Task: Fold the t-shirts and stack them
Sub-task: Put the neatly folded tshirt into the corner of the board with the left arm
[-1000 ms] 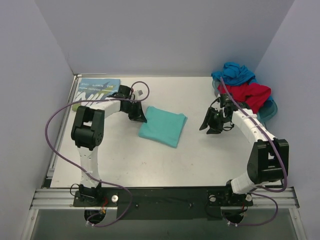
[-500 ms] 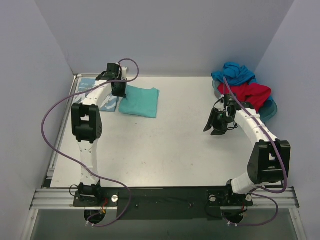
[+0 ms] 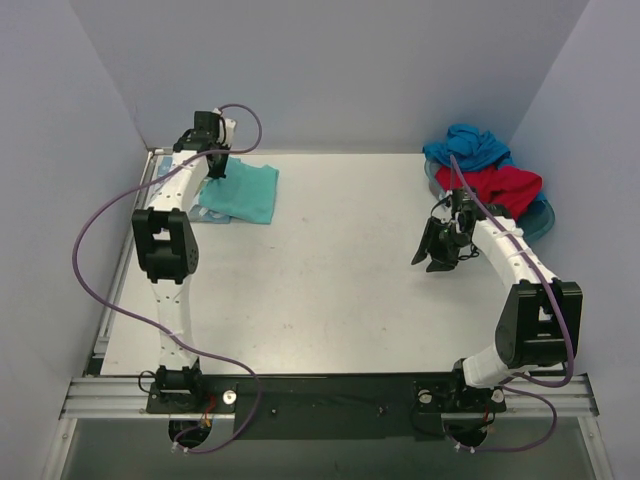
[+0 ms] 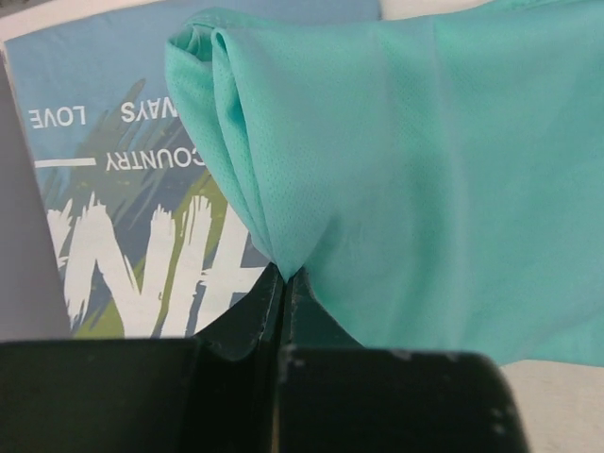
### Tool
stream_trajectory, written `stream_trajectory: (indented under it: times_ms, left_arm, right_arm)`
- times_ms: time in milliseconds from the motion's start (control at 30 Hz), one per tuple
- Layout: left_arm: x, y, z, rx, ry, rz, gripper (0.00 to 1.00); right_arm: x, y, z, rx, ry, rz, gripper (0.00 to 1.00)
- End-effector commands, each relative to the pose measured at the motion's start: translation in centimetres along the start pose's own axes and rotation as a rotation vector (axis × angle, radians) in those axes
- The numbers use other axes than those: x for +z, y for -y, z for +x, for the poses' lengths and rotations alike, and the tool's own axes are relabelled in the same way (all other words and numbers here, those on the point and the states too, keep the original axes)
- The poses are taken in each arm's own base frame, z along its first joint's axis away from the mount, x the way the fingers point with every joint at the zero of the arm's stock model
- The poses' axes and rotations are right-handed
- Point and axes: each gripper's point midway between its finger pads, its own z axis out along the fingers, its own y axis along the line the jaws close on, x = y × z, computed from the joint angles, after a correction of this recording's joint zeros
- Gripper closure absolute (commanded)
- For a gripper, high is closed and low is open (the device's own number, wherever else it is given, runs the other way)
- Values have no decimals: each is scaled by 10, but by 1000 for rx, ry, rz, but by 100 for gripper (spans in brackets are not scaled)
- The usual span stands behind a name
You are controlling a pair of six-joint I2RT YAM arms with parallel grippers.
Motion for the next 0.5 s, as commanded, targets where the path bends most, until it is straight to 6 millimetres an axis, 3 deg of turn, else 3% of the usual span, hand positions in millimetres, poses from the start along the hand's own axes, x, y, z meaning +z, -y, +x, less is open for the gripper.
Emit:
stream_trajectory:
  times_ms: [0, 333, 367, 467]
  left_arm:
    - [-29, -38, -32, 25, 92, -95, 100]
    - [-57, -78, -47, 30, 153, -139, 100]
    - [-61, -94, -44, 11, 155, -157, 100]
    - [-63, -102, -43, 4, 155, -160, 100]
  right_arm:
    - [-17, 4, -2, -8, 31, 21, 61]
    - [-18, 13, 2, 0, 30, 36, 61]
    - [-18, 13, 2, 1, 30, 37, 61]
    - [-18, 15, 4, 1, 27, 42, 61]
